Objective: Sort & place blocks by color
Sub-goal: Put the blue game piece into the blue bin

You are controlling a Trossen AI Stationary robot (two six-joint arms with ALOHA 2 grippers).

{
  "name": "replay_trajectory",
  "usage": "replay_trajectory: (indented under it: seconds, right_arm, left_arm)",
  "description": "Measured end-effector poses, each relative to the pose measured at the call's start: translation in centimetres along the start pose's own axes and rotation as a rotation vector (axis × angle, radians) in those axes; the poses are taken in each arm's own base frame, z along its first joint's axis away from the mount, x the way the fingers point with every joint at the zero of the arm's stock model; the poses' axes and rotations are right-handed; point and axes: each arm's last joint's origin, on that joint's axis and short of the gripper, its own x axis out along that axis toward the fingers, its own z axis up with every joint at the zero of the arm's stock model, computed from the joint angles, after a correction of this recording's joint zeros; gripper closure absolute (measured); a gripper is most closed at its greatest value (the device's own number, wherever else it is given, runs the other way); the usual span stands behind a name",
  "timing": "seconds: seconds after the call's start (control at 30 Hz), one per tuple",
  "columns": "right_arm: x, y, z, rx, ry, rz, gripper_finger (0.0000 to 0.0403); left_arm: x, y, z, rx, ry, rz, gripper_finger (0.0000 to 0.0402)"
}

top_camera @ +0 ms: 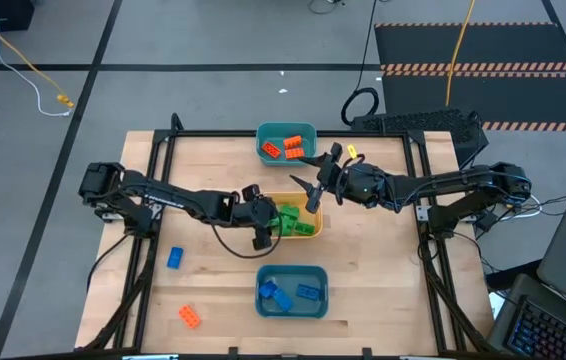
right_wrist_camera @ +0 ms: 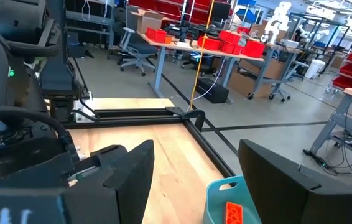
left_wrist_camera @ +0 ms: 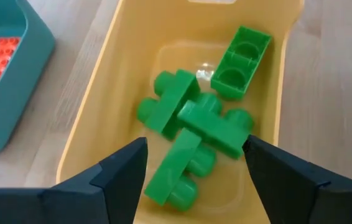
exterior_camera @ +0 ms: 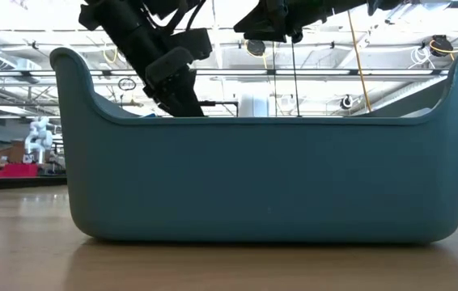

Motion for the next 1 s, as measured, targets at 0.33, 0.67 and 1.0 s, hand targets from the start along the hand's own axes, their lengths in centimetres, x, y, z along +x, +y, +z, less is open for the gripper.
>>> replay_trajectory:
  seconds: [0.33, 0.67, 1.0]
  right_arm:
    - [0.2, -0.4, 0.0, -0.017, -0.003, -0.016, 0.0174]
    - [0.2, -0.6, -0.3, 0.000, 0.020, -0.020, 0.0174]
    - [0.2, -0.6, -0.2, 0.029, 0.012, -0.020, 0.0174]
  left_arm:
    - [-4.7, 1.6, -1.2, -0.044, 0.129, 0.025, 0.0130]
    - [-11.9, 1.7, -4.3, -0.353, 0.327, 0.009, 0.0131]
    - [-14.4, 0.4, -8.5, -0.474, 0.675, 0.286, 0.0131]
